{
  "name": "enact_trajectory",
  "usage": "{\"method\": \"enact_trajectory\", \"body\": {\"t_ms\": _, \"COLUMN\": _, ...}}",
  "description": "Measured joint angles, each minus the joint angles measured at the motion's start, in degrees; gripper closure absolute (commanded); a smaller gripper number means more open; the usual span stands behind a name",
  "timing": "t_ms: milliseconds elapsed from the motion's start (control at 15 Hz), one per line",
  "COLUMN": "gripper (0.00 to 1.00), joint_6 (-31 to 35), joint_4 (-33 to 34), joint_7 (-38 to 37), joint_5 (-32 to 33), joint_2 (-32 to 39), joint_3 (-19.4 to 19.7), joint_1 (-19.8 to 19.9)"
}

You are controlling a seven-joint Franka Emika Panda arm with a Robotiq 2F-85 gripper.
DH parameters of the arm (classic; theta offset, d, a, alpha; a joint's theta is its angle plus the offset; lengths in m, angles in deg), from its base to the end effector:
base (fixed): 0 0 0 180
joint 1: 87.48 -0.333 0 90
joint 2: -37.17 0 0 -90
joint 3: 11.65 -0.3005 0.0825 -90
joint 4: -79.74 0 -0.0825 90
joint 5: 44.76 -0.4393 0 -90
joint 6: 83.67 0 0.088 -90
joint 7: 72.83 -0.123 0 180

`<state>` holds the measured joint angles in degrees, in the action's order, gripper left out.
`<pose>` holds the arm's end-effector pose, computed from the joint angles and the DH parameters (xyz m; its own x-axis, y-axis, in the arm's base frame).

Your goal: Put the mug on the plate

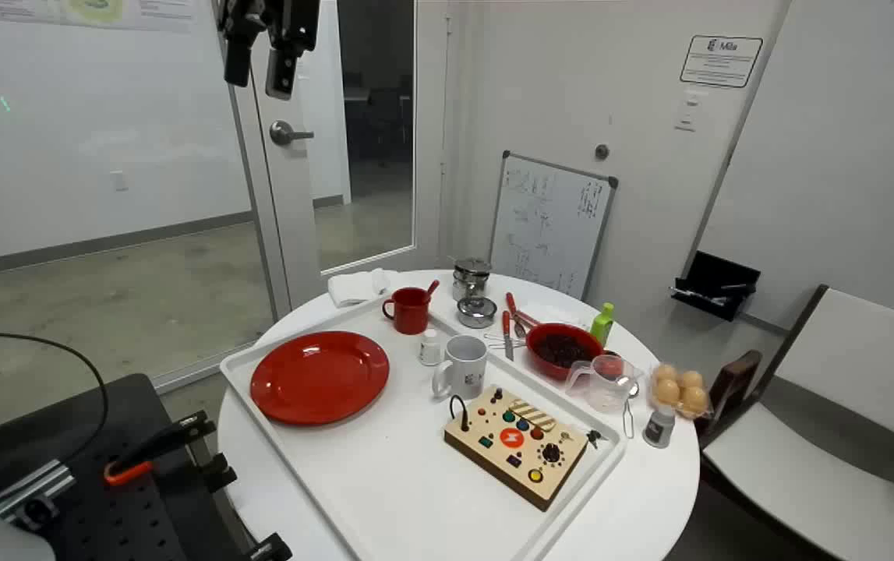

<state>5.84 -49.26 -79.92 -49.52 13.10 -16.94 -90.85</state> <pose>0.4442 0.0794 0.4648 0.9627 0.0048 -0.2704 0.0024 -1.0000 -0.0093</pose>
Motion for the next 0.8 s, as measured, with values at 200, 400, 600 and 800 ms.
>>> {"method": "enact_trajectory", "body": {"t_ms": 200, "gripper": 0.0, "joint_6": 0.0, "joint_4": 0.0, "joint_7": 0.0, "joint_5": 0.0, "joint_2": 0.0, "joint_3": 0.0, "joint_1": 0.0}}
{"method": "enact_trajectory", "body": {"t_ms": 400, "gripper": 0.0, "joint_6": 0.2, "joint_4": 0.0, "joint_7": 0.0, "joint_5": -0.4, "joint_2": 0.4, "joint_3": 0.0, "joint_1": 0.0}}
{"method": "enact_trajectory", "body": {"t_ms": 600, "gripper": 0.0, "joint_6": 4.0, "joint_4": 0.0, "joint_7": -3.0, "joint_5": -2.9, "joint_2": 3.2, "joint_3": -0.1, "joint_1": 0.0}}
{"method": "enact_trajectory", "body": {"t_ms": 800, "gripper": 0.0, "joint_6": 12.6, "joint_4": 0.1, "joint_7": -7.5, "joint_5": -3.8, "joint_2": 8.1, "joint_3": -0.7, "joint_1": 0.0}}
